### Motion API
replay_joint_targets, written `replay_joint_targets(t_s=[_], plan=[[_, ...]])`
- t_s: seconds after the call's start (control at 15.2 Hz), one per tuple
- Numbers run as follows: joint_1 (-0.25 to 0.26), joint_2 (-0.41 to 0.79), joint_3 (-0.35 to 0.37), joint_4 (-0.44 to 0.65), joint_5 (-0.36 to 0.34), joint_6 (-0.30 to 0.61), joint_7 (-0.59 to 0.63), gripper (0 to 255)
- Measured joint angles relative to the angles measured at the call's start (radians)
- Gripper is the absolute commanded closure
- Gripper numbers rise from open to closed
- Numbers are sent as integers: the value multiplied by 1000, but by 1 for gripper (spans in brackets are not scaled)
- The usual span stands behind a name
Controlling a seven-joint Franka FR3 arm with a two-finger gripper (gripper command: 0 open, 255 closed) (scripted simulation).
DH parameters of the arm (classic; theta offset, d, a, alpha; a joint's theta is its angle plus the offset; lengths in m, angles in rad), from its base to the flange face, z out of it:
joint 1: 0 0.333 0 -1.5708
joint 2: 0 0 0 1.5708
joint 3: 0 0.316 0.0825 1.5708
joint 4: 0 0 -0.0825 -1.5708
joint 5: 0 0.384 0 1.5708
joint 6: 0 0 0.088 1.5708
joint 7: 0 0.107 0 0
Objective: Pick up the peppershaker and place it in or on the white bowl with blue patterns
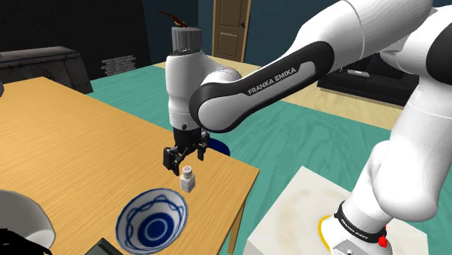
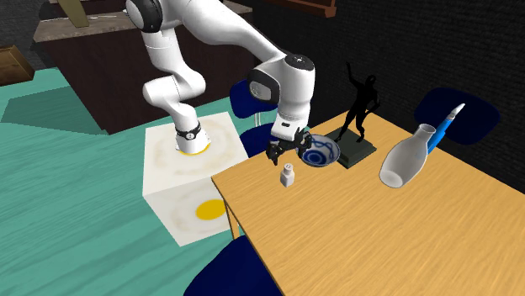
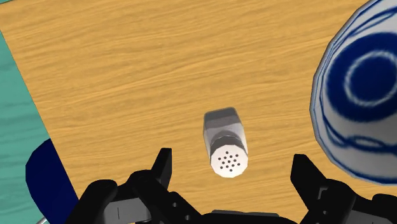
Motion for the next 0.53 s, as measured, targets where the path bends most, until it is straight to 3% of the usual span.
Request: replay_joint_targets(t_s=[0.53], plan=[[5, 39, -2, -34, -22, 69, 17, 0]])
